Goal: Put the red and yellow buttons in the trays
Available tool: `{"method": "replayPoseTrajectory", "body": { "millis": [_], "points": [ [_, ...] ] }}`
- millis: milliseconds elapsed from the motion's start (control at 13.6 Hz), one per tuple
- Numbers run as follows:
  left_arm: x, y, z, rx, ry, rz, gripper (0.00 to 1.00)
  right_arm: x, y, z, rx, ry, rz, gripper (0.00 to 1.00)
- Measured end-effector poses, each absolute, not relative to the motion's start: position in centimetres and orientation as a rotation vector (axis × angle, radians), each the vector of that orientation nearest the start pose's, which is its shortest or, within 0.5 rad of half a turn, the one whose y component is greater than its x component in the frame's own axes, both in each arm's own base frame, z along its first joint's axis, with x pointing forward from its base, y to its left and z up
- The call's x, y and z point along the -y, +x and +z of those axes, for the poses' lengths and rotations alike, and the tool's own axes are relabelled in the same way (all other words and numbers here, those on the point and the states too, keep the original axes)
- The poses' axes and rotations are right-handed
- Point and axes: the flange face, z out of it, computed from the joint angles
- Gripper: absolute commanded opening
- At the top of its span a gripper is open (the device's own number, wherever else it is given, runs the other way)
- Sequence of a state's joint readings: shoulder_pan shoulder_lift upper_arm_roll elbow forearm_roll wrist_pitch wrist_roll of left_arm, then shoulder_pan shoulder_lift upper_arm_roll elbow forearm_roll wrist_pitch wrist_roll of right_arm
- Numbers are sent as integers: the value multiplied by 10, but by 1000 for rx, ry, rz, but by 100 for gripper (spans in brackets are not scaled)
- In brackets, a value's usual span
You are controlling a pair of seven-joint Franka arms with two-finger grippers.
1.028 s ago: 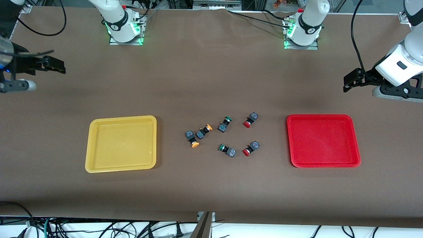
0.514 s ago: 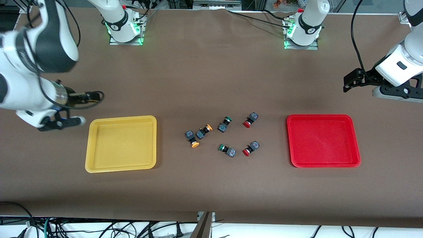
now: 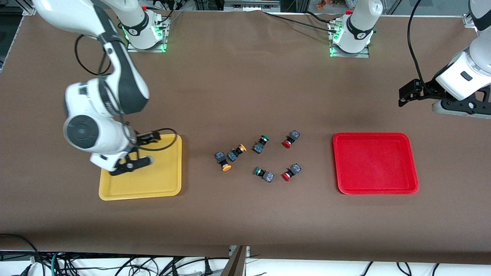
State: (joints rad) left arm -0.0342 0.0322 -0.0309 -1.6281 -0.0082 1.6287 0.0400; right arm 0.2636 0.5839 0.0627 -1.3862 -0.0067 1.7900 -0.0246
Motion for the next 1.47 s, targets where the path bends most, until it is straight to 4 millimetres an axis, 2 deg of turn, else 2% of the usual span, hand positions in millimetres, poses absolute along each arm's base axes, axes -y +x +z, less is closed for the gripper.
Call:
{"method": "replayPoseTrajectory", "body": {
  "millis": [294, 514, 661, 1028, 1468],
  "points": [
    [37, 565, 584, -162, -3146, 60, 100, -267, 664, 310, 545, -2990, 186, 100],
    [37, 565, 584, -161, -3146, 62, 100, -328, 651, 278, 644, -2963, 71, 100],
    [37, 565, 584, -160, -3145, 63, 100, -357, 642, 256, 641, -2957, 23, 100],
    [37, 565, 583, -160, -3145, 67, 100, -371, 636, 211, 646, -2954, 6, 100],
    [37, 565, 583, -160, -3145, 68, 100, -388, 627, 192, 632, -2950, -26, 99]
  ]
}}
